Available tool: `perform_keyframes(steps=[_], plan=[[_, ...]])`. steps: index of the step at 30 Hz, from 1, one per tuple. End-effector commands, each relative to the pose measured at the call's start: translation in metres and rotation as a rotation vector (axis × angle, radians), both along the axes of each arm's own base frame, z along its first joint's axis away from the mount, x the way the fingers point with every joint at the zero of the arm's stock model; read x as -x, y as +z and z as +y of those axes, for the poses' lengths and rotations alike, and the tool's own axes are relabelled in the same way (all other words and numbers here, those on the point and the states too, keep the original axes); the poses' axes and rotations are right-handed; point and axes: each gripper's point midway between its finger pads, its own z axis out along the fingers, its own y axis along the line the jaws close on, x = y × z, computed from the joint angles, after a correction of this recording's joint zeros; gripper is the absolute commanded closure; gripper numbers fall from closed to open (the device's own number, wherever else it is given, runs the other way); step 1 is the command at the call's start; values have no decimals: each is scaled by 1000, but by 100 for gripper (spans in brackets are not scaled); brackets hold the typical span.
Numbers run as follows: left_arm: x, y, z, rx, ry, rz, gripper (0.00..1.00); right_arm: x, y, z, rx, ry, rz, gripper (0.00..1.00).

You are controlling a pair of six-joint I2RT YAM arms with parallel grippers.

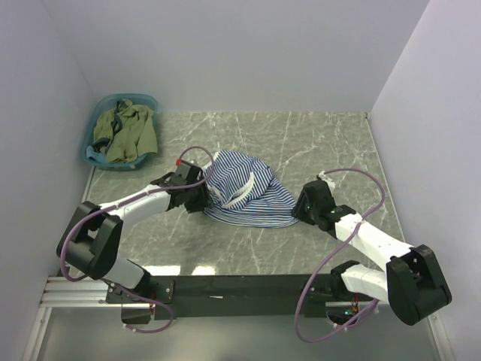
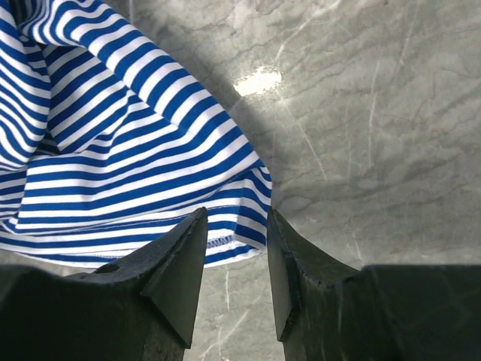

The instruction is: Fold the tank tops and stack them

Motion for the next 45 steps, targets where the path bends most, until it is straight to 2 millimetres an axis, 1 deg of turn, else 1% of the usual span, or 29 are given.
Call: perform_keyframes(steps=[1, 2, 4, 7, 8, 12, 13, 14, 15, 16, 17, 18, 20, 21, 22, 24, 25, 27, 29, 30, 31, 34, 40, 45], plan=[[-7, 5, 5, -65, -14, -24, 54, -6, 6, 4, -31, -2, -32, 55], [-9, 4, 9, -90, -2, -31, 55, -6, 5, 5, -30, 0, -31, 55], [-8, 4, 12, -114, -5, -25, 58, -6, 6, 6, -36, 6, -32, 56], [-4, 9, 15, -139, -13, -26, 58, -8, 8, 7, -39, 5, -37, 56], [1, 10, 19, -162, -13, -18, 57, -7, 7, 7, -40, 6, -35, 56], [8, 31, 26, -212, -50, -58, 57, -7, 3, 9, -42, 14, -27, 56], [4, 41, 22, -215, -62, -86, 58, -8, 4, 9, -43, 14, -29, 56], [3, 45, 24, -242, -72, -94, 58, -8, 3, 10, -43, 16, -24, 56], [5, 47, 18, -270, -123, -105, 59, -9, 4, 10, -46, 15, -27, 56], [-1, 57, 14, -288, -133, -135, 59, -9, 4, 11, -49, 18, -28, 56], [1, 59, 8, -321, -165, -148, 60, -10, 5, 12, -51, 19, -27, 56], [-3, 61, 6, -371, -205, -161, 61, -11, 5, 11, -50, 17, -29, 56], [-1, 58, -1, -428, -250, -162, 62, -12, 7, 11, -46, 16, -34, 56], [-2, 49, 2, -488, -279, -146, 64, -13, 8, 10, -42, 14, -35, 57], [-5, 51, 0, -510, -287, -154, 64, -13, 8, 10, -41, 15, -35, 56], [-6, 42, 0, -589, -320, -144, 65, -14, 8, 9, -34, 8, -35, 56], [-10, 44, 2, -622, -318, -154, 66, -14, 9, 9, -32, 9, -39, 56], [-11, 39, 2, -656, -341, -146, 66, -14, 10, 8, -30, 5, -40, 56], [-16, 41, 1, -679, -344, -163, 66, -15, 11, 6, -25, 1, -43, 56], [-17, 38, 1, -698, -354, -163, 65, -14, 11, 6, -22, 2, -40, 56], [-19, 40, -1, -708, -357, -172, 65, -14, 11, 6, -20, 1, -41, 56], [-20, 36, -6, -716, -399, -173, 65, -14, 12, 5, -20, -6, -44, 56], [-16, 30, -15, -719, -453, -172, 64, -14, 15, 4, -21, -10, -55, 56], [-13, 22, -13, -740, -475, -156, 62, -14, 15, 4, -18, -8, -55, 56]])
